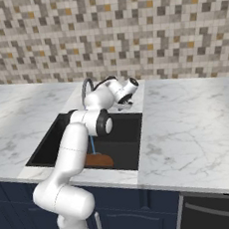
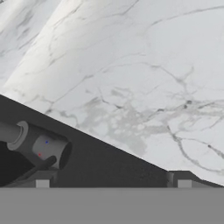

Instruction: Turn on the sink faucet with hot water and rinse the cutting board for ten seconds, then turn off the faucet. Push the cutting board to reach the water if necessary.

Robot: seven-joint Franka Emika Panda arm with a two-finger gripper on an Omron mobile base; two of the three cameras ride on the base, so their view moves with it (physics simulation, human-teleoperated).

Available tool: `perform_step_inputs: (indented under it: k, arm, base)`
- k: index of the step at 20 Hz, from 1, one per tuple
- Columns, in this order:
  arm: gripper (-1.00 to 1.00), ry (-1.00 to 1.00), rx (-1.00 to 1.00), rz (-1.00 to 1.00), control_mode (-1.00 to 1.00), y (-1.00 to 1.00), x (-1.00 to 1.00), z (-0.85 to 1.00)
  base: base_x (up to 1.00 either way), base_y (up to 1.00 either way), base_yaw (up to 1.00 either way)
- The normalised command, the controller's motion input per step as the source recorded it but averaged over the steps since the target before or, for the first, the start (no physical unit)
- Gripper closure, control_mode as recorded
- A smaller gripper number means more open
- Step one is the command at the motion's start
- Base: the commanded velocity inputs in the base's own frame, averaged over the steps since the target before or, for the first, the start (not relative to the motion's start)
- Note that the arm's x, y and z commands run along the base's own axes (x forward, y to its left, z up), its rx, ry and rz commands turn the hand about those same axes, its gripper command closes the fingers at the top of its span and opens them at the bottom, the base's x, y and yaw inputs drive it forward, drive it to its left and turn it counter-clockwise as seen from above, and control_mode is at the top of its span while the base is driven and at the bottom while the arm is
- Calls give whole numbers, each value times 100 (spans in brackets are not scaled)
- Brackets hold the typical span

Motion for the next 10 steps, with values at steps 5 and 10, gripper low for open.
perform_step_inputs:
  k: [5, 10]
  arm:
    - [-100, 0, 0, 0, -100, 0, 0, -8]
    - [-100, 0, 0, -1, -100, 7, 0, -10]
  base:
    - [0, 0, 0]
    - [0, 0, 0]
